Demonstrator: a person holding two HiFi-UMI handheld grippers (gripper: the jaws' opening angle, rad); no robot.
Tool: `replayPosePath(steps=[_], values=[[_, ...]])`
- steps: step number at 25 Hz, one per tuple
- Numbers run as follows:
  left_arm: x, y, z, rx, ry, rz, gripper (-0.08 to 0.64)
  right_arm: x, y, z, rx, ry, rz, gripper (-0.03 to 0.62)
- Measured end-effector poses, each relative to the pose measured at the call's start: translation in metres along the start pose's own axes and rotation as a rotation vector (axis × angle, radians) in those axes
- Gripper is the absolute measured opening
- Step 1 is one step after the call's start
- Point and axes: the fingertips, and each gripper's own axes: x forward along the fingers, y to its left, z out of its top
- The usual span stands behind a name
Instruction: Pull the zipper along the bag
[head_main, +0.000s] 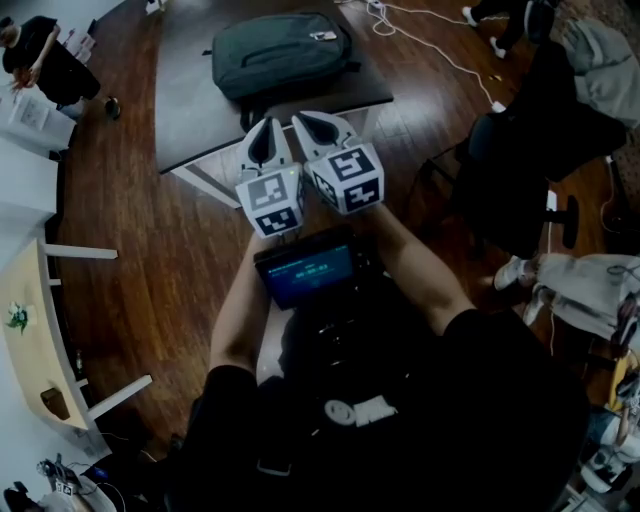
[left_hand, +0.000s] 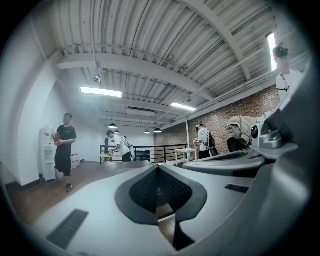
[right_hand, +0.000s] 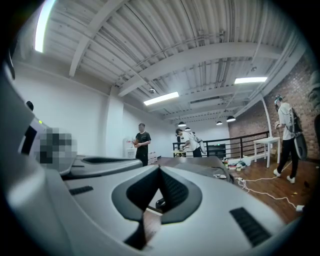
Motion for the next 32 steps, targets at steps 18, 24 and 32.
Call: replayPosePath(steps=[18, 24, 32], values=[[0.109, 0.003, -0.002, 0.015, 0.045, 0.046, 0.003, 0.069, -0.082, 0.003, 0.018, 0.024, 0.040, 0.012], [0.133, -0.007, -0.004, 0.028, 0.063, 0.068, 0.003, 0.078, -0.106, -0.002, 0.028, 0.039, 0.066, 0.012], [0.152, -0.009, 0.002, 0.034, 0.066, 0.090, 0.003, 0.090, -0.123, 0.006, 0.049, 0.027, 0.086, 0.012]])
